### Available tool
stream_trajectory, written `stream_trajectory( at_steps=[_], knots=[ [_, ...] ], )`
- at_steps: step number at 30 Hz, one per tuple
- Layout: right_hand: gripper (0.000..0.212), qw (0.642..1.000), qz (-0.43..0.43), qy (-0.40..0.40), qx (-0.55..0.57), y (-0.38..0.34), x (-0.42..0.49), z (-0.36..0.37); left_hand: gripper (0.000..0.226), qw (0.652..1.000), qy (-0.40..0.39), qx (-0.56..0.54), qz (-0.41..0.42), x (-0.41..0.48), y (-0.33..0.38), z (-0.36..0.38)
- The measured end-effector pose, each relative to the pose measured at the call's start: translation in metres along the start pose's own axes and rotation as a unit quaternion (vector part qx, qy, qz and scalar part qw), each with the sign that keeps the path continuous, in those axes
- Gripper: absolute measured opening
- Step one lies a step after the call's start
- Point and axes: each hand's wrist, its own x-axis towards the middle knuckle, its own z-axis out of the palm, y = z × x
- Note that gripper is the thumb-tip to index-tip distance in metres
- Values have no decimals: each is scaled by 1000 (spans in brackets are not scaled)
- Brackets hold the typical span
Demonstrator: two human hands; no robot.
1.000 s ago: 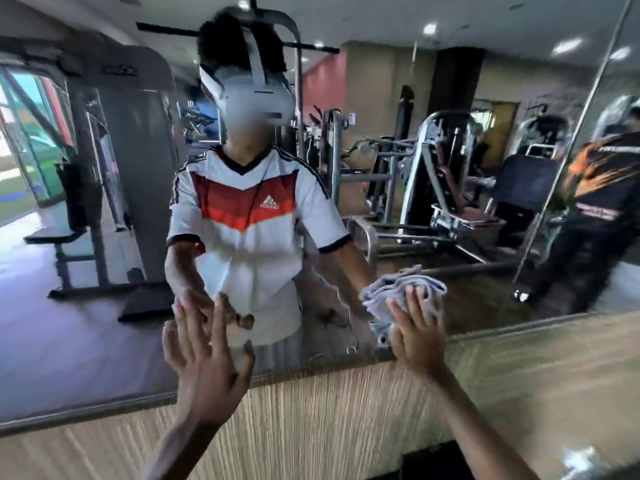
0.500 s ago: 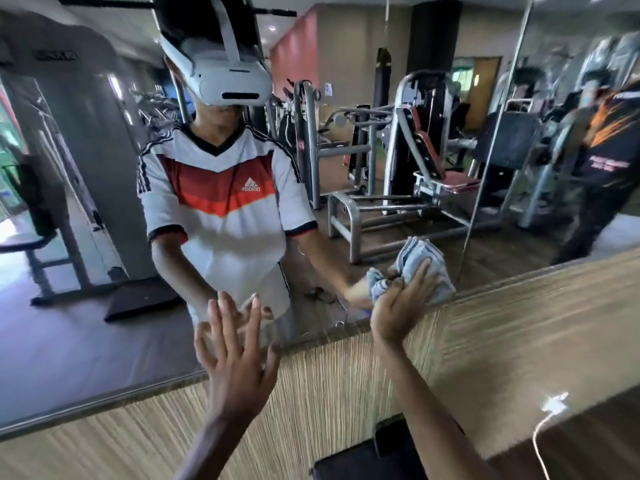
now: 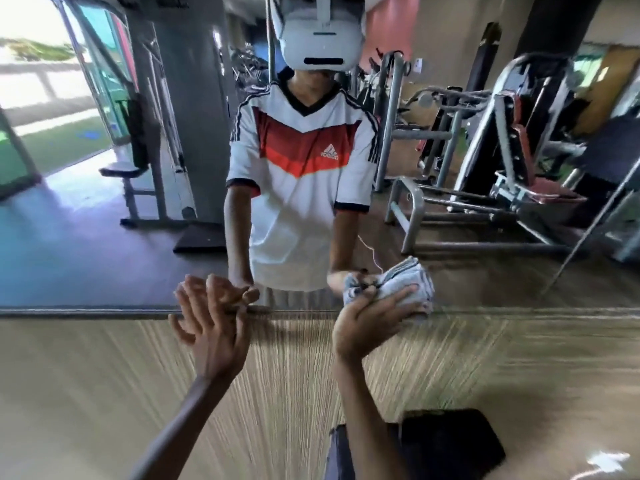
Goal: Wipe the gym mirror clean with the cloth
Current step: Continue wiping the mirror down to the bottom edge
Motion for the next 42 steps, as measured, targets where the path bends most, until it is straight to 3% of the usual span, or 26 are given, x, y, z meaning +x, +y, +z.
stream_trajectory(
  at_steps=[3, 6, 8, 13, 17, 18, 24, 27, 33, 35, 38, 42],
  knots=[
    [67, 974, -139, -172, -58, -26, -90, 19, 72, 997, 20, -11, -77, -1, -28, -10],
    [63, 935, -266, -208, -105, -31, -125, 39, 70, 992, 42, -1, -119, 14, -71, -29],
    [60, 878, -416, -202, -120, -32, -135, 46, 70, 991, 40, -6, -126, 26, -96, -47],
    [65, 651, -725, -189, -118, -73, -147, 77, 84, 965, 73, -17, -251, 52, -171, -97],
    [59, 440, -861, -201, -158, -127, -190, 111, 97, 942, 100, -37, -320, 82, -220, -140],
    [58, 401, -874, -210, -174, -140, -207, 120, 97, 939, 107, -35, -325, 87, -235, -148],
    [66, 275, -920, -178, -213, -231, -336, 170, 71, 924, 113, 45, -364, 106, -316, -193],
    [67, 261, -924, -170, -221, -277, -402, 186, 55, 924, 101, 105, -353, 109, -347, -214],
    [64, 248, -932, -145, -220, -292, -436, 203, 66, 938, 53, 181, -292, 95, -382, -236],
    [64, 260, -934, -148, -195, -284, -425, 200, 63, 940, 62, 162, -293, 98, -377, -235],
    [63, 263, -933, -162, -185, -257, -392, 190, 75, 948, 78, 124, -282, 101, -358, -225],
    [53, 325, -901, -213, -191, -204, -315, 161, 84, 968, 97, 69, -219, 90, -315, -182]
  ],
)
